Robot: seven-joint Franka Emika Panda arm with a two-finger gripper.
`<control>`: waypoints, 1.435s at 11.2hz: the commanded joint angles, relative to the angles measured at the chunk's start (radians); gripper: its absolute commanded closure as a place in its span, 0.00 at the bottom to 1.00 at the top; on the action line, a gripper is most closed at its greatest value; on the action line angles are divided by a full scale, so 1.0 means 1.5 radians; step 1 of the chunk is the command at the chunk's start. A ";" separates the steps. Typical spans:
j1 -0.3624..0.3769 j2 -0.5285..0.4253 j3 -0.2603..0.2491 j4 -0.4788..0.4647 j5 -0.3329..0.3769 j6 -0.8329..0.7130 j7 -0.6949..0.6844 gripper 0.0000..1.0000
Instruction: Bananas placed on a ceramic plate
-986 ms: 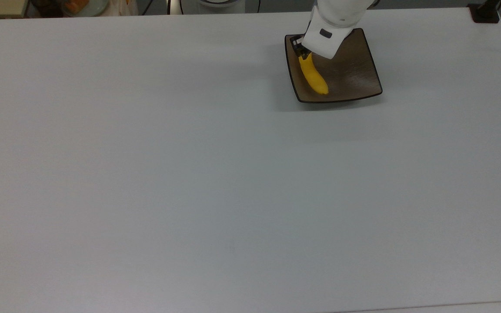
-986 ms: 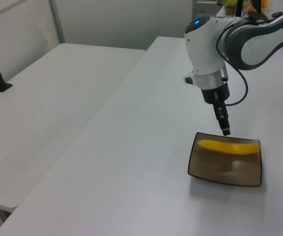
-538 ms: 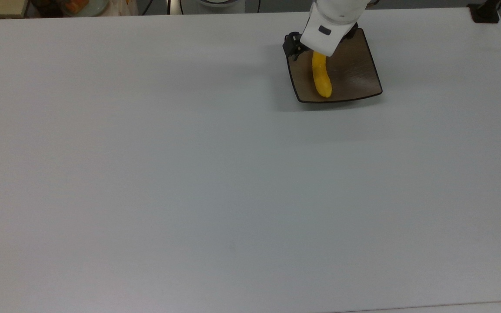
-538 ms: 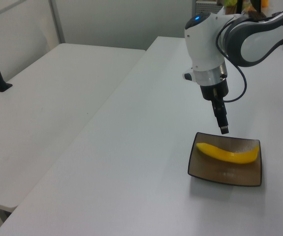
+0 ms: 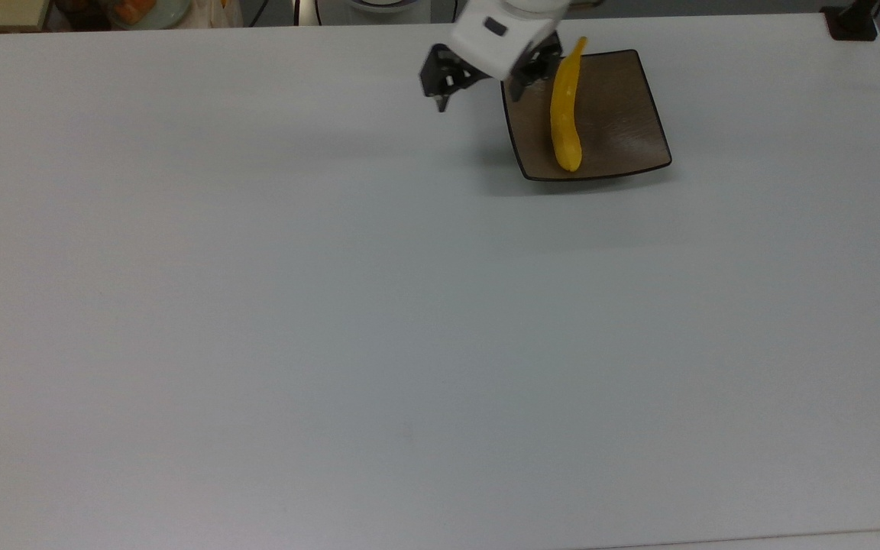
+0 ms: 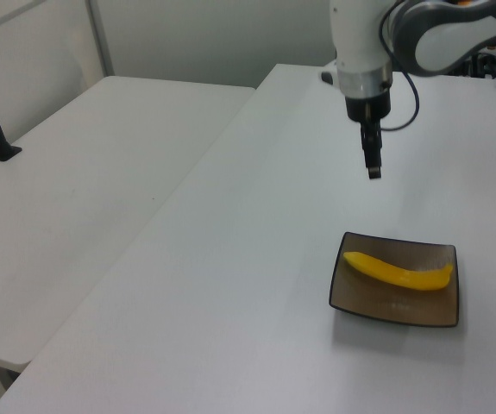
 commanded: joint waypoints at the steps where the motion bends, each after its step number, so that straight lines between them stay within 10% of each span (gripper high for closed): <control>1: 0.007 -0.051 -0.085 -0.011 0.006 -0.004 -0.046 0.00; 10: 0.032 -0.107 -0.237 -0.011 0.119 -0.009 -0.118 0.00; 16: 0.033 -0.112 -0.236 -0.012 0.115 -0.003 -0.071 0.00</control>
